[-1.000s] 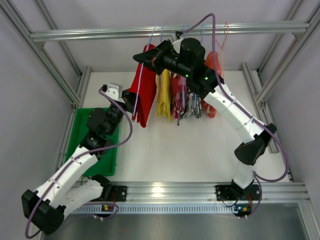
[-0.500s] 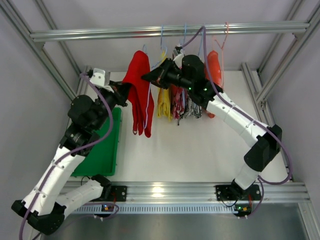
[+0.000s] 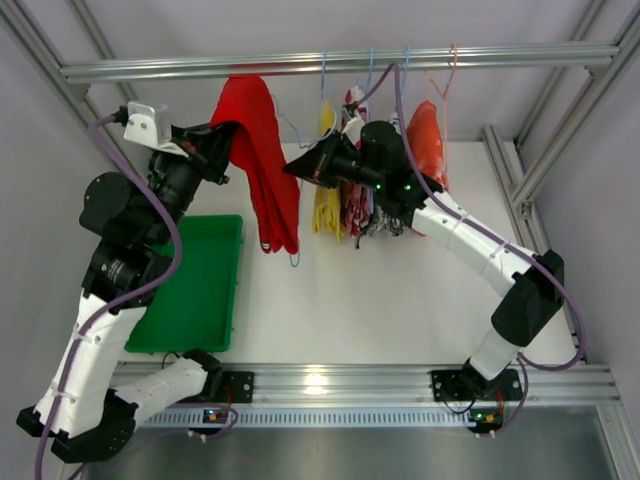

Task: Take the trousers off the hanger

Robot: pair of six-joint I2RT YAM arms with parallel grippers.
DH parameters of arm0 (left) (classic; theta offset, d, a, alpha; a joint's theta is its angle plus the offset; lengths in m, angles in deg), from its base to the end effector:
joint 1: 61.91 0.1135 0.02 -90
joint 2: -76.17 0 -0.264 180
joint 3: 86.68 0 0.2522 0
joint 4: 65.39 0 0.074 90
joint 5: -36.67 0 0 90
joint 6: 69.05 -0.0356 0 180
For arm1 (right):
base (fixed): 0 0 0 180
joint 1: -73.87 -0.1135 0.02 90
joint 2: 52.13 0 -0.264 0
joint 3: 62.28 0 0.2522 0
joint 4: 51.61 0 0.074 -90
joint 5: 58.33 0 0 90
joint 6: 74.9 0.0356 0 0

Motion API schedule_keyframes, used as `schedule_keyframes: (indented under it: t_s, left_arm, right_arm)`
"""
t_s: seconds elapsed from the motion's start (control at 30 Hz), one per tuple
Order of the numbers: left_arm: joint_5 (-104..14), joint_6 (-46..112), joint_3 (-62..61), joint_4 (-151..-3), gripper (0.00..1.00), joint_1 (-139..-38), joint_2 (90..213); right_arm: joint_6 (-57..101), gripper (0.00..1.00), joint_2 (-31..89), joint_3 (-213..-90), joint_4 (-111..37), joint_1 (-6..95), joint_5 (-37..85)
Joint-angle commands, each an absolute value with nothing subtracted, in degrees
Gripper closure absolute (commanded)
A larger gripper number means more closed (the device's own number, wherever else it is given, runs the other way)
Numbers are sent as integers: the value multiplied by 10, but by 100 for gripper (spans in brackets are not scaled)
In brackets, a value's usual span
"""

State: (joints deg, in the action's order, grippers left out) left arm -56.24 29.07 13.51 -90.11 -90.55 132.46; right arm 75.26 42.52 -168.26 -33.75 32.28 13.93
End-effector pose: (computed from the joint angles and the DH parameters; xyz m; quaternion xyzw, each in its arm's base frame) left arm 0.1401 -0.0745 0.5440 0.0828 0.5737 -0.2429 0.7778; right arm 0.2889 0.2709 0.4139 0.0177 0.7442 0.5829 0.3258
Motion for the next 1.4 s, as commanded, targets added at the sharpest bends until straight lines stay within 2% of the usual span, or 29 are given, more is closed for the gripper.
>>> schedule_keyframes:
  t_s: [0.0, 0.43, 0.63, 0.87, 1.2, 1.37]
  left_arm:
    - [-592, 235, 185, -746, 100, -903, 1304]
    - [-646, 68, 206, -726, 100, -843, 1267]
    - [-658, -59, 67, -676, 100, -776, 1172]
    - [-681, -137, -64, -673, 100, -692, 1055]
    - [-763, -221, -225, -822, 100, -674, 842]
    - [-799, -219, -234, -940, 100, -670, 771]
  right_arm:
    - [721, 100, 409, -1676, -373, 312, 133]
    - [643, 100, 396, -1666, -393, 279, 99]
    - [604, 100, 381, -1667, -390, 275, 88]
    - [572, 100, 361, -1658, -363, 275, 86]
    - [521, 100, 312, -1640, -313, 275, 64]
    - [496, 100, 282, -1621, -296, 275, 67]
